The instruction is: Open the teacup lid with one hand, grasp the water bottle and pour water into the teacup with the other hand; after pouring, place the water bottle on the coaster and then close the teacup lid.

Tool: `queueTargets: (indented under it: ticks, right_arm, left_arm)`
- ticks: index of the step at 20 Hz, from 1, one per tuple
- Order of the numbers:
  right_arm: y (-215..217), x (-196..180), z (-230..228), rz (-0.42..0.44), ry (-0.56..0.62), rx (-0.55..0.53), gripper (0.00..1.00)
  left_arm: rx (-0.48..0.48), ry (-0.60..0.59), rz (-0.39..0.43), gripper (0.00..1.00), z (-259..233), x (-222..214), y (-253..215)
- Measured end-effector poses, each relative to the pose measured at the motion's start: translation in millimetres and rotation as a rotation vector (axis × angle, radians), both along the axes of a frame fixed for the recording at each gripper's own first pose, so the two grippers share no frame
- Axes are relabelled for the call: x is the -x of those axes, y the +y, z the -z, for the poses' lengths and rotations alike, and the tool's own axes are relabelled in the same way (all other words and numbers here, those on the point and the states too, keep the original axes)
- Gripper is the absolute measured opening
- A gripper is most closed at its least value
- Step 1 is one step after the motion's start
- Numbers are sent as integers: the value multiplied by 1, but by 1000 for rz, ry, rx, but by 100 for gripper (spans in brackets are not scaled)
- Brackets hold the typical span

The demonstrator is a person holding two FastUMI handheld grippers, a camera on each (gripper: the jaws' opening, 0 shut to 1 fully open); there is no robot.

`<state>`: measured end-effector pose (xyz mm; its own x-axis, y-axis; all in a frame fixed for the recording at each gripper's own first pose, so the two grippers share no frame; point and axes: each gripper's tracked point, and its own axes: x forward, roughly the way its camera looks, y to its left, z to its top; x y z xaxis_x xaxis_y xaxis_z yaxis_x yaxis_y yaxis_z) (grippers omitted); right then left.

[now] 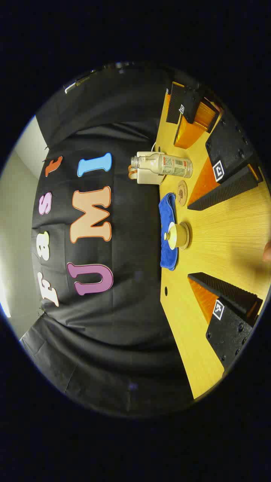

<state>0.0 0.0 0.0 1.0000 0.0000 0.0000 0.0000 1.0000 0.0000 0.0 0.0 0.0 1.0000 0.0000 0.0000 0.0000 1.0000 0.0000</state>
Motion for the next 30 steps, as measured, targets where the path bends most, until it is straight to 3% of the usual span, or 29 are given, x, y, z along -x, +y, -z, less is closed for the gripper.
queueTargets:
  ticks: [2, 11, 15, 30]
  right_arm:
    - [0, -1, 0, -3, 6, -2, 95]
    - [0, 0, 0, -6, -8, 0, 100]
    - [0, 0, 1, -6, -8, 0, 95]
    - [1, 0, 0, -2, -10, -1, 98]
  left_arm:
    - [-1, 1, -1, 97, 1, -1, -1]
    - [0, 1, 0, 97, 1, 0, -2]
    - [0, 0, 1, 97, 2, 0, -3]
    - [0, -3, -4, 97, 0, -7, -3]
